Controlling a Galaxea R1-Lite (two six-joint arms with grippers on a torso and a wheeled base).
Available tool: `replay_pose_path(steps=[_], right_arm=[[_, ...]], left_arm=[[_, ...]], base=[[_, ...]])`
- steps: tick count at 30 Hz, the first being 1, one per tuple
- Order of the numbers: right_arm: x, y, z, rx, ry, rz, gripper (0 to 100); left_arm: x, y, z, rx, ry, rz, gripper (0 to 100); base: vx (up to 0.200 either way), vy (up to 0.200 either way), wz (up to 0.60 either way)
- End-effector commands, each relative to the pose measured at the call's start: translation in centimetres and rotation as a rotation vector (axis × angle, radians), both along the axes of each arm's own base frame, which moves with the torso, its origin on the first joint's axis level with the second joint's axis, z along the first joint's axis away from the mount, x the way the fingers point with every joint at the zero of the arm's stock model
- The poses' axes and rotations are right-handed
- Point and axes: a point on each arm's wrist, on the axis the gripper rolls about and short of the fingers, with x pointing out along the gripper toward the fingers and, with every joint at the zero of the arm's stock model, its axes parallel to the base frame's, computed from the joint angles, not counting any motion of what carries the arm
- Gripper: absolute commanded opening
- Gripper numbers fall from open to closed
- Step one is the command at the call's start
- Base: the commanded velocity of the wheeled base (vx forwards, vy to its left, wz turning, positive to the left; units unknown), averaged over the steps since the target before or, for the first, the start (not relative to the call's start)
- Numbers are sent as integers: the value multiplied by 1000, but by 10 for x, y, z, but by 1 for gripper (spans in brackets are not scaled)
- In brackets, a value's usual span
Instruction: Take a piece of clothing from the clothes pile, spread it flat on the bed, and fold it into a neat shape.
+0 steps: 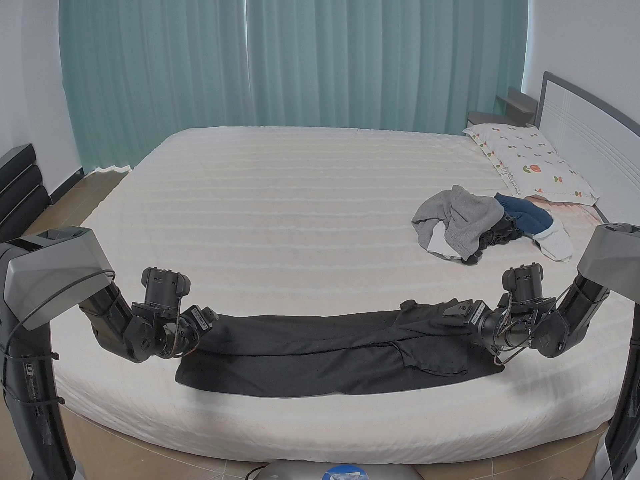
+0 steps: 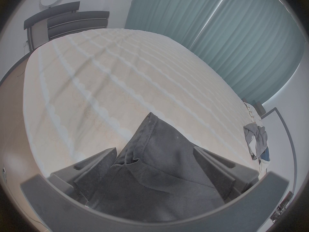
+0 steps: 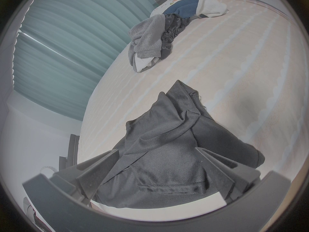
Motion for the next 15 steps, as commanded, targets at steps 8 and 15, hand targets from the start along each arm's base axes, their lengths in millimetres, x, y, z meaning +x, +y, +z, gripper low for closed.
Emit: replay_pose_path(steps=[8,15], right_arm=[[1,0,-2,1,4,-1,100],[0,1,-3,-1,9,1,100]], left_arm=[[1,2,-21,68,57,-54,0],[4,13,-1,67,1,-11,0]], base=[[0,0,0],[0,0,0]])
